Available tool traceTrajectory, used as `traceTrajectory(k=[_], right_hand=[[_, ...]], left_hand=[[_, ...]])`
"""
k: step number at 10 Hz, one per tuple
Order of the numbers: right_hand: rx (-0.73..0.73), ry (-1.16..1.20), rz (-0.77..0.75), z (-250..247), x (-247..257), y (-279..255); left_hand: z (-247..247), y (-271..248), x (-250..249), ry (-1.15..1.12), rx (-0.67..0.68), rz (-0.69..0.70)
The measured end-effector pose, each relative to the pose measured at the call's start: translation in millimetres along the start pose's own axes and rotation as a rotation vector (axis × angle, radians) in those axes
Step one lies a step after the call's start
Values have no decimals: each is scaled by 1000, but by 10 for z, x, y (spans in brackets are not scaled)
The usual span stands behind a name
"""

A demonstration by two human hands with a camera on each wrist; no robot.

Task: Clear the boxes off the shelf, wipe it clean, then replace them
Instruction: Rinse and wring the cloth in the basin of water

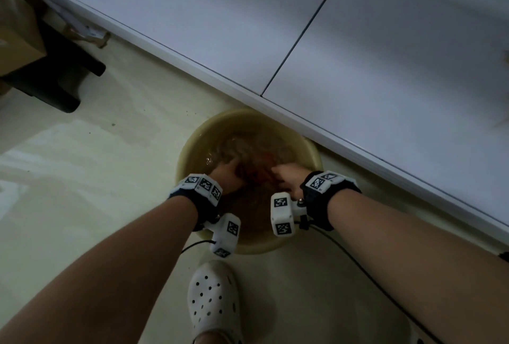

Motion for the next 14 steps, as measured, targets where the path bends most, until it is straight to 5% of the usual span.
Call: traceTrajectory(k=[2,3,4,7,8,10,12,13,14], right_hand=[[49,237,64,71,-19,-53],[28,257,39,-78,-20,-31],[-8,221,-10,-109,-8,-78],[141,310,27,87,-70,-159],[45,302,21,42,-10,-144],[-118,44,-40,-173,22,-113],[-6,-160,-149,-103,83,-142],[-15,-178,-168,-148,121,-167],[-13,-228,-161,-192,130,-218]], left_hand=[[91,-140,-366,-376,165,182],[43,-303,-535,-561,313,269],[17,-369,-636,-586,325,303],[-178,-176,-297,-214,-23,255],[-300,-145,-242,-11,-183,287],[-163,17,-198,472,-183,276],[261,107,-199,644,59,370],[100,146,-262,464,-92,273],[76,137,-208,524,-140,183]])
Point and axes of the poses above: each hand's wrist, its own y-axis towards the middle knuckle, its own z-axis out of the palm, x = y × z, the point moved 6 cm from there along y, towards the middle knuckle
